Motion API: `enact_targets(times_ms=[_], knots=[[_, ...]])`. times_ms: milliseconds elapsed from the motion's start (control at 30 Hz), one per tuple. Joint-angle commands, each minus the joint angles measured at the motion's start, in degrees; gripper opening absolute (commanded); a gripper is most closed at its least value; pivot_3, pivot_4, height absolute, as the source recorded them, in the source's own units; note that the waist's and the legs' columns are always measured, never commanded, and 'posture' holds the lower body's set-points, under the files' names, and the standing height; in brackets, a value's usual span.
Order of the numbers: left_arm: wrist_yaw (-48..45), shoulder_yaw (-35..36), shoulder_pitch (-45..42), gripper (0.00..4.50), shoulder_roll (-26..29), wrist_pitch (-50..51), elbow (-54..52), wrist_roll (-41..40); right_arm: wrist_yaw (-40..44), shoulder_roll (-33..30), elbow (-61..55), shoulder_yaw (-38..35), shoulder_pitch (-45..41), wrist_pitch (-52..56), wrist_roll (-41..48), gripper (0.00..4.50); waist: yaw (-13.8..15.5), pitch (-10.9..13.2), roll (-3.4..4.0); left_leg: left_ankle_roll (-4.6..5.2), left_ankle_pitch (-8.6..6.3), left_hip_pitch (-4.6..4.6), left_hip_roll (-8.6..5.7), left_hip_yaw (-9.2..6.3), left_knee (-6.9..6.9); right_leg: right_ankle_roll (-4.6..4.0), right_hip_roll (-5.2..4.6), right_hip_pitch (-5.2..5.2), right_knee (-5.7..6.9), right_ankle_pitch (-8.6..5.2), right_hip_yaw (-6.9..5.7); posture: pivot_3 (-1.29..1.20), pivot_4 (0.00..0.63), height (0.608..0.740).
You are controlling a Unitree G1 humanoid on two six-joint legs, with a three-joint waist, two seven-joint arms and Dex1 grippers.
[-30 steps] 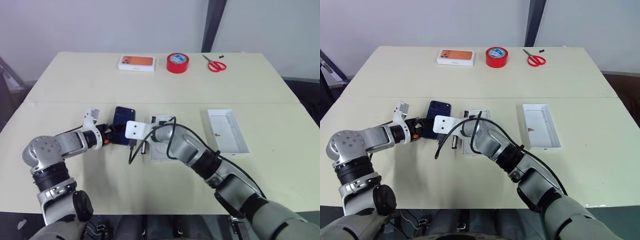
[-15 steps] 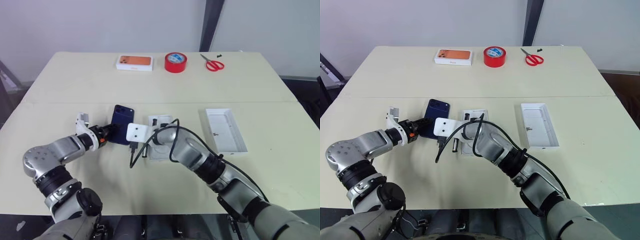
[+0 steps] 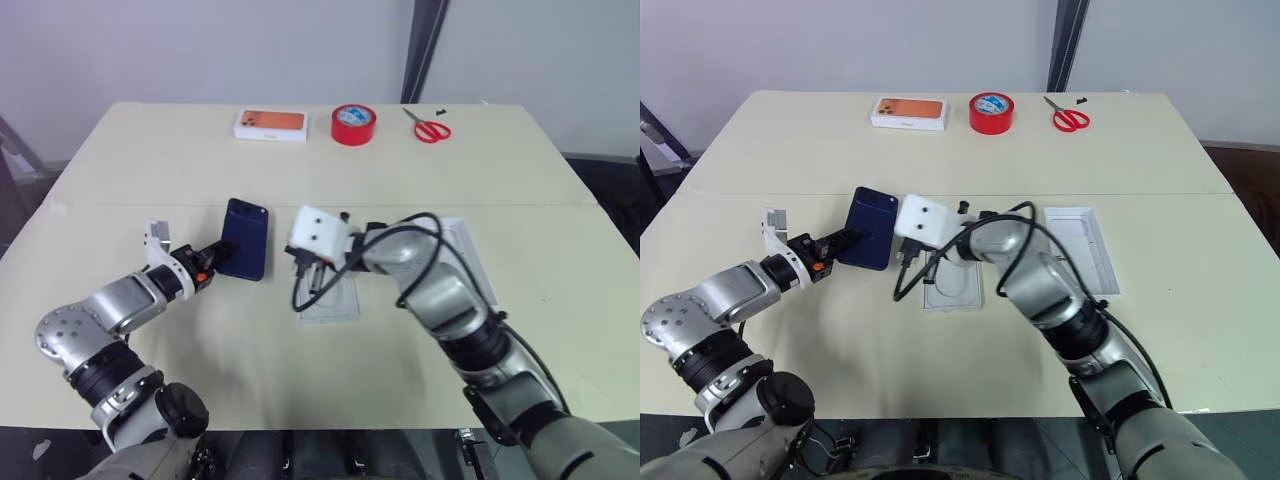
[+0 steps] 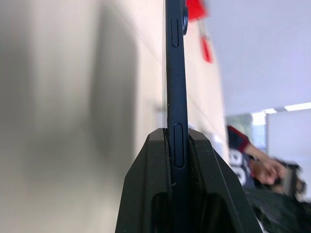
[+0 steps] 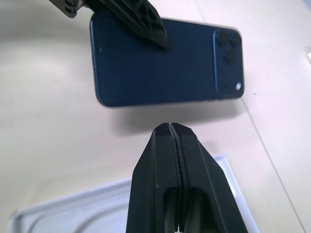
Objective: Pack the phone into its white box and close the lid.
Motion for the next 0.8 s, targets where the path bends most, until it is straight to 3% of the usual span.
enact_targets(times_ms=[33,133,233,400,600,700,800], knots=[[2.18,-5.00,3.05,0.08,-4.49,-0.08,-6.59,-11.10,3.78,-5.61,-5.23,-6.03,3.83,-2.48,5.45,0.00,0.27,0.00,-0.02,0.05,-0.03,0.00,0.00,-0.01,0.00,0.00,-0.02,0.05,-0.02,0.00,0.00,0.00,0.150,0.725],[10.22,-11.62,8.01,0.08,-10.56,-5.37,-9.31,-19.19,5.92,-11.65,-5.12,-8.95,8.45,-6.12,7.63,0.00,0.31,0.02,-0.05,0.36,-0.21,0.00,-0.01,-0.01,0.02,0.00,-0.05,0.13,-0.13,0.00,0.00,0.00,0.150,0.725],[18.24,-19.44,12.53,0.08,-12.85,-11.61,-10.11,-26.04,5.67,-14.85,-3.85,-10.16,10.35,-8.00,8.34,0.00,-0.11,0.06,-0.09,0.40,-0.23,0.00,0.00,0.00,0.01,0.00,-0.07,0.12,-0.15,0.00,0.01,0.00,0.150,0.725],[27.11,-29.72,16.77,0.08,-9.91,-20.47,-8.44,-32.94,4.14,-15.62,-3.14,-10.55,10.38,-8.42,9.08,0.00,-0.14,0.07,-0.07,0.35,-0.18,0.12,0.11,0.00,-0.08,-0.02,0.11,0.06,0.03,-0.01,0.05,0.00,0.150,0.725],[28.58,-36.93,18.06,0.08,-4.73,-28.68,-8.53,-38.01,3.14,-15.85,-3.46,-9.59,10.66,-8.49,9.56,0.00,0.30,0.07,-0.07,0.34,-0.17,0.09,0.10,0.00,0.01,-0.03,0.09,0.14,-0.08,-0.02,0.05,0.00,0.150,0.725],[27.68,-39.80,18.30,1.22,-2.27,-31.25,-9.07,-39.05,2.72,-15.86,-3.36,-9.10,10.75,-8.48,9.47,0.00,0.28,0.07,-0.07,0.31,-0.15,0.08,0.10,0.00,0.03,-0.04,0.09,0.16,-0.10,-0.02,0.04,0.00,0.150,0.725],[26.54,-41.83,18.64,2.68,0.31,-33.31,-10.15,-40.18,2.23,-16.14,-3.00,-8.77,10.79,-8.40,9.28,0.00,0.28,0.07,-0.07,0.28,-0.12,0.08,0.10,0.00,0.04,-0.04,0.10,0.16,-0.10,-0.02,0.04,0.00,0.150,0.725]])
